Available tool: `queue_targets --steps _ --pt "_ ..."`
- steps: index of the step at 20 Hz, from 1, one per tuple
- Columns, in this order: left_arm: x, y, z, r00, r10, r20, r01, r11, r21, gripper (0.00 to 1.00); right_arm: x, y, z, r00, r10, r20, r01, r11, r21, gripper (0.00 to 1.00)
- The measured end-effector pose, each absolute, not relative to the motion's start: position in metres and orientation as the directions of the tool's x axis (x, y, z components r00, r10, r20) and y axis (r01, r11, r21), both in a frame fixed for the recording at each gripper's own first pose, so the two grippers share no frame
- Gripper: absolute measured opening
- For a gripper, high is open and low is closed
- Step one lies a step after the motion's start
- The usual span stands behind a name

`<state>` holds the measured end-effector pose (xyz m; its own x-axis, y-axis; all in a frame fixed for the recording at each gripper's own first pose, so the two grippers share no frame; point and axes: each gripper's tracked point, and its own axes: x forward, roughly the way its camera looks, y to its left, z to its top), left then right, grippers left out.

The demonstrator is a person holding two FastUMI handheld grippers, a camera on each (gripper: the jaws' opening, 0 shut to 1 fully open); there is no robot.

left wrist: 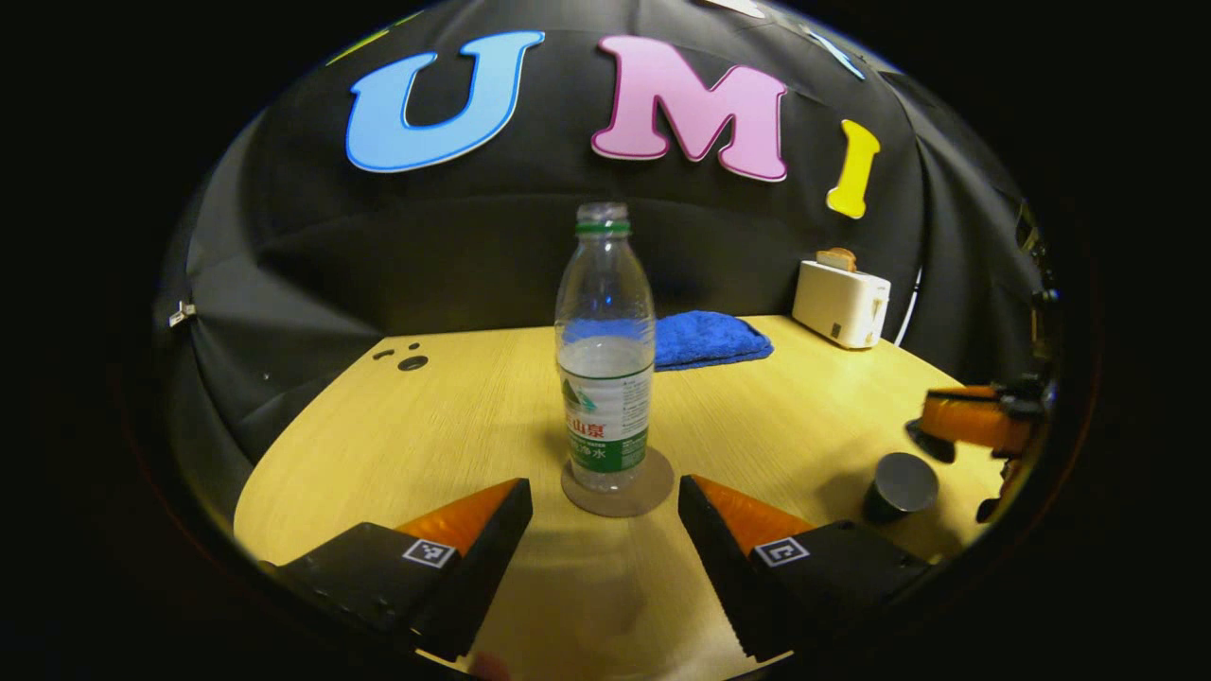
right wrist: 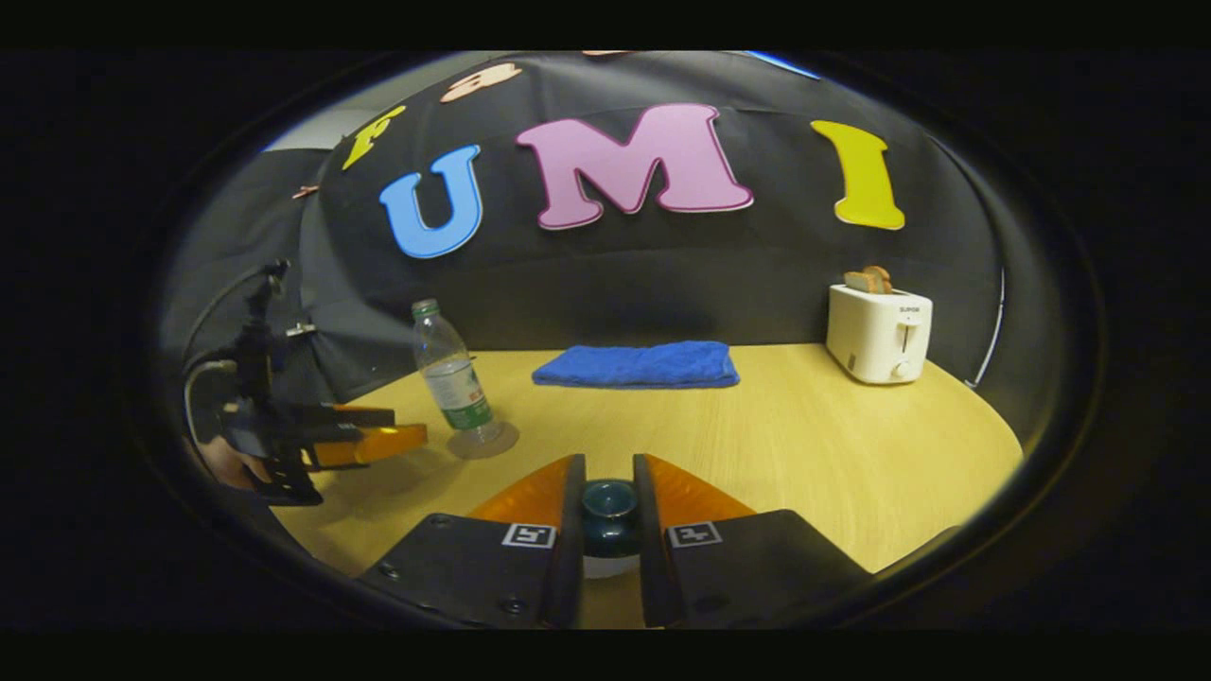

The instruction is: Open the teacup lid with one hand, grasp the water bottle and pour water into the teacup with the other hand; after pouring, place the water bottle on the coaster and then close the teacup lid.

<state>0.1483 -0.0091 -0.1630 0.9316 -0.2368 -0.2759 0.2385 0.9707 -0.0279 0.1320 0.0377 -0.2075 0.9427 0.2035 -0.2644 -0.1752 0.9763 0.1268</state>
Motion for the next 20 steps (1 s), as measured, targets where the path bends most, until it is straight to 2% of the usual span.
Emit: queue_targets --steps 6,7,8,9,12,13,14,15,19,20 --pt "0.105 -0.004 -0.117 0.941 -0.258 -0.219 0.230 0.962 -0.148 0.99 0.128 0.047 -0.227 0.944 0.192 -0.269 -0.174 0.981 0.091 0.28" --pt "0.102 0.000 -0.111 0.948 -0.243 -0.207 0.208 0.962 -0.179 0.99 0.130 0.046 -0.230 0.944 0.187 -0.272 -0.171 0.982 0.082 0.23" --pt "0.101 0.007 -0.106 0.955 -0.222 -0.197 0.182 0.962 -0.204 0.99 0.130 0.047 -0.233 0.943 0.188 -0.275 -0.174 0.982 0.075 0.29" --pt "0.100 0.014 -0.101 0.961 -0.204 -0.185 0.160 0.960 -0.229 0.99 0.130 0.048 -0.236 0.940 0.191 -0.283 -0.178 0.981 0.071 0.24" --pt "0.099 0.026 -0.095 0.970 -0.174 -0.169 0.116 0.945 -0.305 0.95 0.128 0.053 -0.237 0.936 0.207 -0.285 -0.194 0.978 0.073 0.32" --pt "0.098 0.030 -0.093 0.972 -0.168 -0.167 0.106 0.938 -0.331 0.96 0.127 0.053 -0.237 0.936 0.207 -0.286 -0.195 0.978 0.071 0.39" --pt "0.096 0.032 -0.092 0.973 -0.161 -0.166 0.095 0.932 -0.351 0.96 0.126 0.054 -0.237 0.934 0.208 -0.289 -0.195 0.978 0.074 0.31" --pt "0.092 0.034 -0.090 0.974 -0.155 -0.167 0.086 0.928 -0.362 0.96 0.125 0.052 -0.235 0.935 0.207 -0.289 -0.192 0.978 0.081 0.34" --pt "0.075 0.038 -0.072 0.979 -0.103 -0.173 0.043 0.945 -0.324 0.96 0.125 0.035 -0.192 0.953 0.175 -0.246 -0.157 0.983 0.091 1.00" --pt "0.068 0.036 -0.061 0.981 -0.090 -0.170 0.035 0.952 -0.305 0.96 0.123 0.029 -0.175 0.958 0.165 -0.234 -0.147 0.985 0.092 1.00"
